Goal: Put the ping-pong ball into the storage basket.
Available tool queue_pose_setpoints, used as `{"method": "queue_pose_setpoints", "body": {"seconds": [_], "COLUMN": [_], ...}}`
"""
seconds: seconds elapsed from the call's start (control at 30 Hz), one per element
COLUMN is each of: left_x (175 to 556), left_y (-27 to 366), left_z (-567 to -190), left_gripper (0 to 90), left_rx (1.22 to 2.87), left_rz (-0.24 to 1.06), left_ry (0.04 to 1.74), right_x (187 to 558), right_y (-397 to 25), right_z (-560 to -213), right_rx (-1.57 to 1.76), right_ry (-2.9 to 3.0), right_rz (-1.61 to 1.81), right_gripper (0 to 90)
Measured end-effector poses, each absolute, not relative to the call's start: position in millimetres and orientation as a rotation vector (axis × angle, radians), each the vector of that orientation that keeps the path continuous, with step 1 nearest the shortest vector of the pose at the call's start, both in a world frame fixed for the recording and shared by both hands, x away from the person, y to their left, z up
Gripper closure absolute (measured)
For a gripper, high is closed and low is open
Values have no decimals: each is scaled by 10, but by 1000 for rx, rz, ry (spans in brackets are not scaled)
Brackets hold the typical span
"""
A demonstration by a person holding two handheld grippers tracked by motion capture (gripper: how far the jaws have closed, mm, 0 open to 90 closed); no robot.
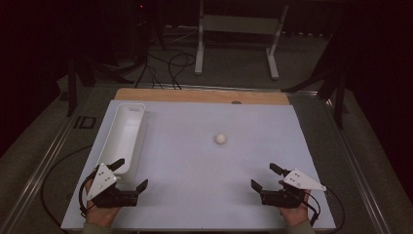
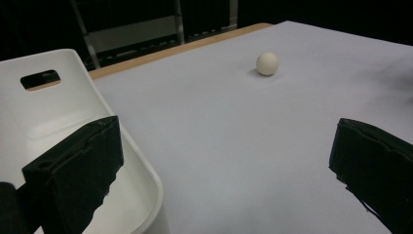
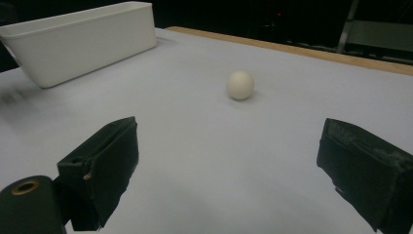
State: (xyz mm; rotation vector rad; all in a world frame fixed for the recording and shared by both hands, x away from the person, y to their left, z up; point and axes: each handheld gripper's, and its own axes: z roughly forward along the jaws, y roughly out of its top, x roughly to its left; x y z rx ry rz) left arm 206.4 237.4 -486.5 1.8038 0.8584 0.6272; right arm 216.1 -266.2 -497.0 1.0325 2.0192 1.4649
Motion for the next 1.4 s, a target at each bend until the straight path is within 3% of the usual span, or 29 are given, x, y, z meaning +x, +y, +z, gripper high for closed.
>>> {"method": "queue_pose_setpoints", "body": {"seconds": [0.63,1.4], "left_x": [2069,2026], "left_y": [2355,2378], "left_z": [-4844,-4828], "left_gripper": [0,0], "left_rx": [1801,1783], "left_rz": [647,688], "left_ry": [854,878], "right_x": [2212,2386], "right_y": [-2639,-2453], "right_z": [-4887,-4525], "right_rx": [1063,1063], "right_ry": [2021,2096], "right_rz": [1447,1380], "right_gripper": [75,74]}}
